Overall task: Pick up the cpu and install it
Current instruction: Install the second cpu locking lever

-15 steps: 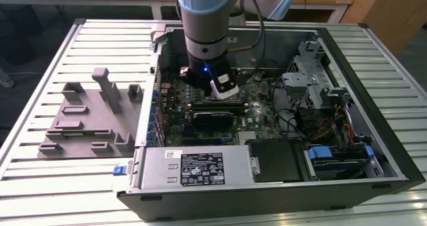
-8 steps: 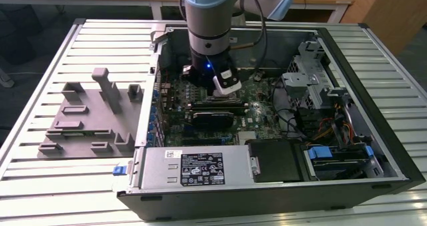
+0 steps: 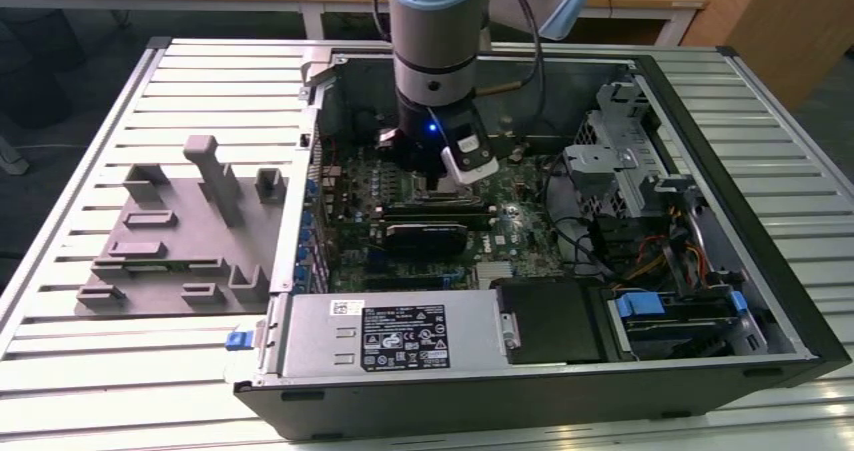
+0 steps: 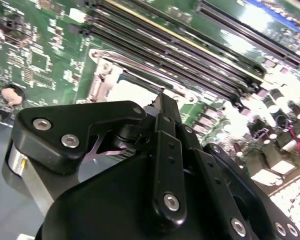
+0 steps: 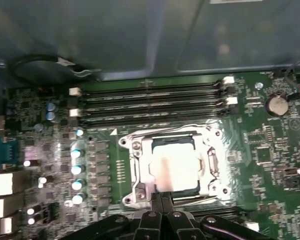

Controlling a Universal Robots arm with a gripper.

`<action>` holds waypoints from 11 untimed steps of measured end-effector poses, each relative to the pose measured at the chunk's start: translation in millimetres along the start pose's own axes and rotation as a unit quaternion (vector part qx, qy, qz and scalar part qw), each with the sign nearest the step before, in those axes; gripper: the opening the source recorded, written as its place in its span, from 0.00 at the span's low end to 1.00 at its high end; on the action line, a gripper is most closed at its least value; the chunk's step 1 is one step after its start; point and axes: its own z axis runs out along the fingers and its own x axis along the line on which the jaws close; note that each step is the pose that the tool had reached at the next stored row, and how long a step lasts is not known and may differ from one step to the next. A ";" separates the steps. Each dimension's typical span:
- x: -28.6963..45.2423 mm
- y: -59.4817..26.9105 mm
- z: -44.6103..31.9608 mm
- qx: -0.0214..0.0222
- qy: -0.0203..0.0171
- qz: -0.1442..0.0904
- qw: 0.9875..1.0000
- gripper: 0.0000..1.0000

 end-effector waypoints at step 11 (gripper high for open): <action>-16.3 15.9 3.6 0.007 -0.001 0.000 1.000 0.11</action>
